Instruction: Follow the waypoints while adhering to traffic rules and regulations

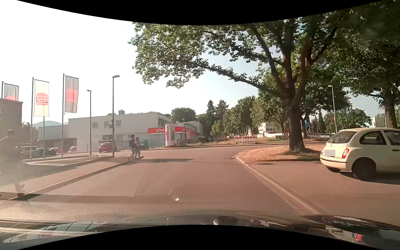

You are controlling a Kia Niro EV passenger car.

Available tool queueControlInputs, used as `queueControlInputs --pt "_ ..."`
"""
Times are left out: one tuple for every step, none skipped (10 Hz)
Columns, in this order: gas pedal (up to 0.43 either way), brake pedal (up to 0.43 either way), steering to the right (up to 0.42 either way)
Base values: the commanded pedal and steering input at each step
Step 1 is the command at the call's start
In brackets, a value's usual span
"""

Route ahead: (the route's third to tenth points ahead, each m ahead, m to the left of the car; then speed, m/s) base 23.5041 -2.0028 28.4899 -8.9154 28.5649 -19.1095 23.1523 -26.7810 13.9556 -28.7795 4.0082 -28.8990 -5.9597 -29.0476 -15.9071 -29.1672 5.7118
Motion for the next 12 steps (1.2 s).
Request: queueControlInputs --pt "0.000 0.000 0.002" --pt "0.000 0.000 0.003" --pt "0.000 0.000 0.003" --pt "0.000 0.000 0.003" --pt "0.000 0.000 0.003" --pt "0.000 0.000 0.003" --pt "0.000 0.000 0.003" --pt "0.000 0.000 0.003" --pt "0.000 0.000 0.003" --pt "0.000 0.000 0.003" --pt "0.000 0.000 0.003" --pt "0.000 0.000 -0.002"
